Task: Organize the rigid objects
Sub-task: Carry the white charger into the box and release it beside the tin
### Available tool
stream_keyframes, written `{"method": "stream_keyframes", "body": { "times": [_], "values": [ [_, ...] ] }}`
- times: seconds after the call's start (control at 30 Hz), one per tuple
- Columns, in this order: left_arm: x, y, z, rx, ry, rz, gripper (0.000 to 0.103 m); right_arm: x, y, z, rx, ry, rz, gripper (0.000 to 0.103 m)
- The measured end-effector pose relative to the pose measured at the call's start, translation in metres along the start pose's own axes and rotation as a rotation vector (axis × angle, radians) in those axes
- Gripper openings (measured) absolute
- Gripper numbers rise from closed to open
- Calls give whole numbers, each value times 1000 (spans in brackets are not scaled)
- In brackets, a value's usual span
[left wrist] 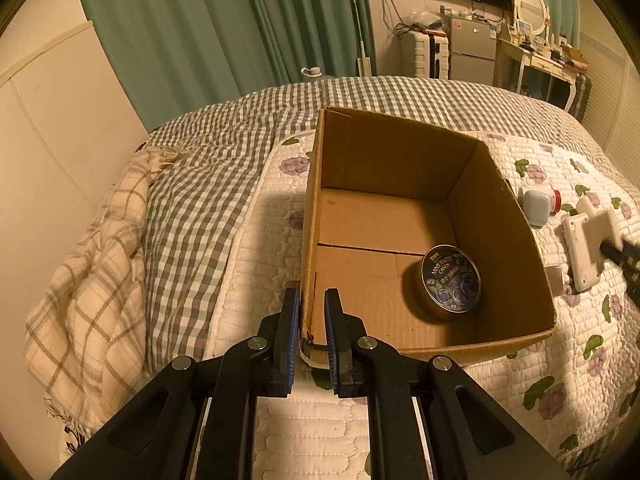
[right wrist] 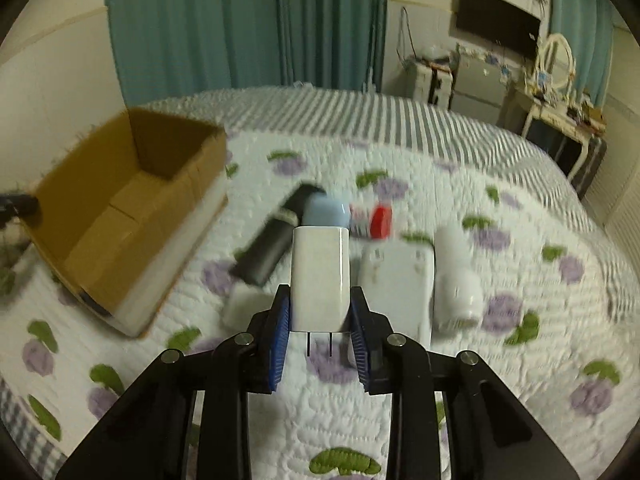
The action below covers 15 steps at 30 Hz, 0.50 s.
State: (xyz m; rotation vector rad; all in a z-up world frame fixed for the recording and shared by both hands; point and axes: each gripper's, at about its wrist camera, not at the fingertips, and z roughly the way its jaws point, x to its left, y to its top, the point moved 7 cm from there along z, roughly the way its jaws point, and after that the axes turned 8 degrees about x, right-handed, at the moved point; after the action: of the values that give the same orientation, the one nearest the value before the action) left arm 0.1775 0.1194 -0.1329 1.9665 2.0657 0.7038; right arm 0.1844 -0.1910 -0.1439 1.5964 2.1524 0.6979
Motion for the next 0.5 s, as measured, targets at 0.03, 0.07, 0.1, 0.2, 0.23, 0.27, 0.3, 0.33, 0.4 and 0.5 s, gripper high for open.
{"method": "stream_keyframes", "body": {
  "times": [0.03, 0.07, 0.1, 0.2, 0.23, 0.27, 0.3, 0.33, 0.4, 0.5],
  "values": [
    [0, 0, 0, 0, 0, 0, 11, 4, 7, -6, -15, 0, -12, 28],
    [0, 0, 0, 0, 0, 0, 11, 10, 17, -13, -36, 5, -29, 28],
    [0, 0, 0, 0, -1, 0, 11, 15, 24, -18, -52, 13, -39, 28],
    [-1, 0, 0, 0, -3, 0, 11, 40, 50, -36, -98, 66, -79, 28],
    [0, 0, 0, 0, -4, 1, 11, 49, 56, -39, -109, 80, -93, 28],
    [0, 0, 0, 1, -4, 2, 11, 61, 62, -42, -120, 96, -112, 28],
    [0, 0, 0, 1, -4, 4, 11, 74, 68, -45, -130, 113, -136, 28],
    [-1, 0, 0, 1, -4, 5, 11, 84, 71, -46, -136, 126, -153, 28],
    [0, 0, 0, 0, -6, 5, 11, 110, 76, -47, -139, 164, -194, 27],
    [-1, 0, 0, -3, -9, 5, 11, 144, 77, -42, -124, 226, -236, 27]
  ]
}}
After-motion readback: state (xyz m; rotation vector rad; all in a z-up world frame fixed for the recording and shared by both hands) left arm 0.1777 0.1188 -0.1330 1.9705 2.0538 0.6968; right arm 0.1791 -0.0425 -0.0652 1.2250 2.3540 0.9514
